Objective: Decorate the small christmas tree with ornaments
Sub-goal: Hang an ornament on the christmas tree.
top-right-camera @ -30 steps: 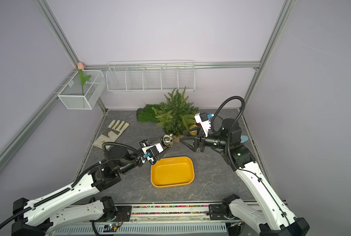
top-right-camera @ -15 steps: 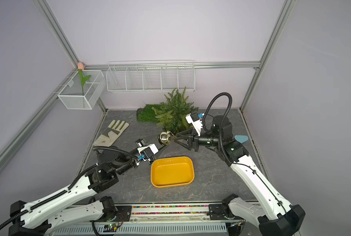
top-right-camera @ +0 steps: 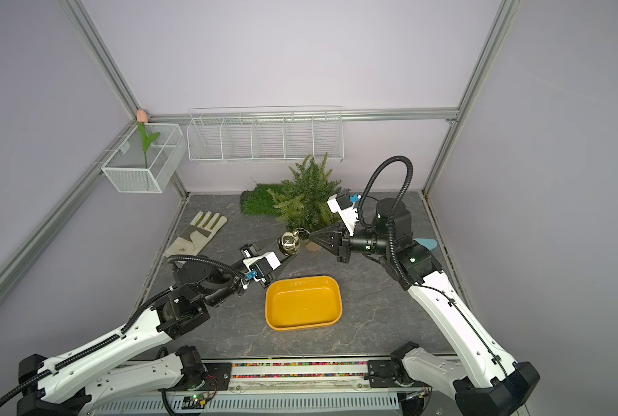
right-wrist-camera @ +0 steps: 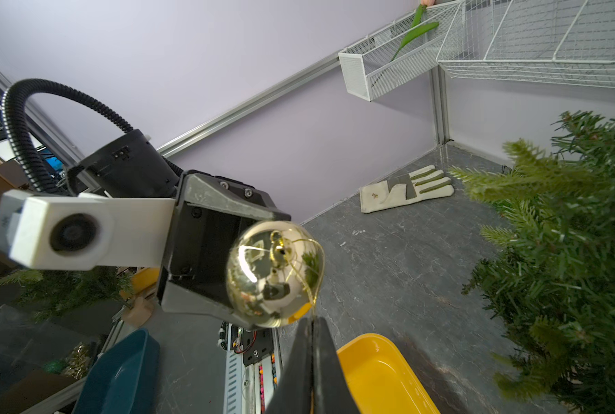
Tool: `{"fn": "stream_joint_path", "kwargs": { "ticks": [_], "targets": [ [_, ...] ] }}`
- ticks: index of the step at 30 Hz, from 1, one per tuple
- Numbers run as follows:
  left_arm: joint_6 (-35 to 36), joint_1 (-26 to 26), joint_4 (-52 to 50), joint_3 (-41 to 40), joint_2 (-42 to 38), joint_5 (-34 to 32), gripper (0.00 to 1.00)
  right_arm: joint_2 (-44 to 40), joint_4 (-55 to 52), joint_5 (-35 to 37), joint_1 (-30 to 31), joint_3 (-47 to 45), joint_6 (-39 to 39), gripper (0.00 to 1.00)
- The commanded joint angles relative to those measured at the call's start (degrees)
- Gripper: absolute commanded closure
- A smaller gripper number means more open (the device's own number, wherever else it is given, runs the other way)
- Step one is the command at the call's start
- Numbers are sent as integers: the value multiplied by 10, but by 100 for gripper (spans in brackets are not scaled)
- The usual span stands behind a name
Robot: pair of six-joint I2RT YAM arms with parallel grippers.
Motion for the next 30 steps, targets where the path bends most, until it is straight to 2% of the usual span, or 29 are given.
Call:
{"fn": "stream_joint_path", "kwargs": {
  "ticks": [1, 15, 22, 30],
  "targets": [
    [-31, 36, 6, 0, -1, 35, 65, 16, -39, 24, 4, 32, -26, 93],
    [-78, 155, 70, -29, 45, 147, 67, 143, -131, 71, 4, 167, -59, 93],
    [-54, 165, 58, 3, 91, 170, 69, 182, -160, 80, 3, 211, -80, 94],
    [-50, 168, 70, 22, 104, 165, 70, 185, -183, 94, -3, 225, -99, 93]
  ]
}}
